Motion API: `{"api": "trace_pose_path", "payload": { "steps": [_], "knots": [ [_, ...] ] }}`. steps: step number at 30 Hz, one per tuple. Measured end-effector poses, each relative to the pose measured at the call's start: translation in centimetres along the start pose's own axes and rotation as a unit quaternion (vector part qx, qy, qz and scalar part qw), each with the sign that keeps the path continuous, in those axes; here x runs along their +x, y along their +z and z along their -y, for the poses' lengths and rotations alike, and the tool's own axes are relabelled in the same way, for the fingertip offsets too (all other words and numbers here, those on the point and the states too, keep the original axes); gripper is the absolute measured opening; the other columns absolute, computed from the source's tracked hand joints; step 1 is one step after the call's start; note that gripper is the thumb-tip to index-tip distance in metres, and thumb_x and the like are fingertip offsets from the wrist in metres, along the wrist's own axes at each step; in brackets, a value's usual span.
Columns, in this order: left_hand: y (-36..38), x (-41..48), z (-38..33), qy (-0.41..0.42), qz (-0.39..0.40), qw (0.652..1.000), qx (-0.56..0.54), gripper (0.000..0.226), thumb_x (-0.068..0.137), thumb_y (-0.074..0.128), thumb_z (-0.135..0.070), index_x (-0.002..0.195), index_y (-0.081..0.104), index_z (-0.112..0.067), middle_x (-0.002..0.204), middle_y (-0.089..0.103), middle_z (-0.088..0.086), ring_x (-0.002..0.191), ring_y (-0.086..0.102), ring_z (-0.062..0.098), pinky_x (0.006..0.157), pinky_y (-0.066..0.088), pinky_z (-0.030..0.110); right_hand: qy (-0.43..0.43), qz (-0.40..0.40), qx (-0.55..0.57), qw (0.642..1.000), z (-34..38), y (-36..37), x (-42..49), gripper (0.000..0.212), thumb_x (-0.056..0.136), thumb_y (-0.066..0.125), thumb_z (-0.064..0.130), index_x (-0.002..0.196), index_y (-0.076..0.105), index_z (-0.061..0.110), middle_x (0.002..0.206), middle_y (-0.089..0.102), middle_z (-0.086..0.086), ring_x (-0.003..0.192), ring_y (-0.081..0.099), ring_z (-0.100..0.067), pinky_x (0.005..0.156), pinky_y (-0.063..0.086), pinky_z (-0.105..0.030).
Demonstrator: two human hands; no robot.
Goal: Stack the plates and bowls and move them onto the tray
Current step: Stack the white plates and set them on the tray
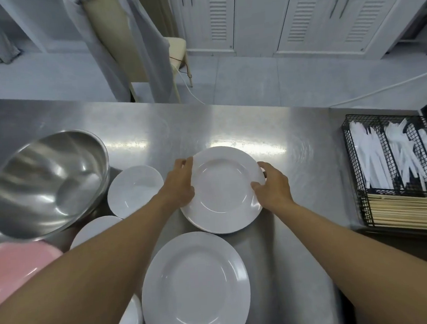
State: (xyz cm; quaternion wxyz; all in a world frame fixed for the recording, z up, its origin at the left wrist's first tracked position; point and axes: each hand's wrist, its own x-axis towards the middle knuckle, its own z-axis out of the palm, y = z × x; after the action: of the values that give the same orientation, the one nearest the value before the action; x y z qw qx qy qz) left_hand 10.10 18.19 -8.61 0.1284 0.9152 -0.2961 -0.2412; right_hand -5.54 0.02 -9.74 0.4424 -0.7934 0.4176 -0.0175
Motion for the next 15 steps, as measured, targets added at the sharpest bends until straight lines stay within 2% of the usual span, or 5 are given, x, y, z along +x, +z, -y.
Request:
{"api": "trace_pose_path", "payload": {
  "steps": [6, 10, 15],
  "knots": [
    [-0.7, -1.4, -1.9, 0.01, -0.022, 1.0, -0.014, 0.078, 0.086, 0.059, -0.006, 0.152, 0.019, -0.016, 0.148, 0.031, 0.016, 0.123, 0.049, 0.045, 0.105, 0.043, 0.047, -0.018, -0.029, 0.009, 0.999, 0.4, -2.1, -0.9, 0.054, 0.084, 0.062, 0.01, 0.135, 0.055, 0.027, 0.116, 0.066, -0.003, 0.105, 0.062, -0.027, 0.095, 0.052, -0.043],
    [-1.2, -3.6, -2.2, 0.008, -0.027, 0.999, -0.018, 0.079, 0.085, 0.06, -0.007, 0.152, 0.018, -0.016, 0.147, 0.032, 0.017, 0.125, 0.047, 0.043, 0.104, 0.043, 0.045, -0.029, -0.027, 0.012, 0.999, 0.7, -2.8, -2.6, 0.049, 0.081, 0.061, 0.011, 0.129, 0.059, 0.024, 0.109, 0.068, -0.002, 0.098, 0.064, -0.026, 0.085, 0.053, -0.037],
    [-1.1, -8.0, -1.1, -0.018, -0.034, 0.999, -0.014, 0.081, 0.085, 0.06, -0.009, 0.153, 0.017, -0.016, 0.142, 0.037, 0.018, 0.121, 0.049, 0.043, 0.102, 0.045, 0.045, -0.038, 0.001, -0.018, 0.999, 1.0, -1.8, -5.3, 0.033, 0.079, 0.062, 0.016, 0.112, 0.065, 0.019, 0.102, 0.067, -0.004, 0.092, 0.063, -0.028, 0.073, 0.046, -0.032]
  ]
}}
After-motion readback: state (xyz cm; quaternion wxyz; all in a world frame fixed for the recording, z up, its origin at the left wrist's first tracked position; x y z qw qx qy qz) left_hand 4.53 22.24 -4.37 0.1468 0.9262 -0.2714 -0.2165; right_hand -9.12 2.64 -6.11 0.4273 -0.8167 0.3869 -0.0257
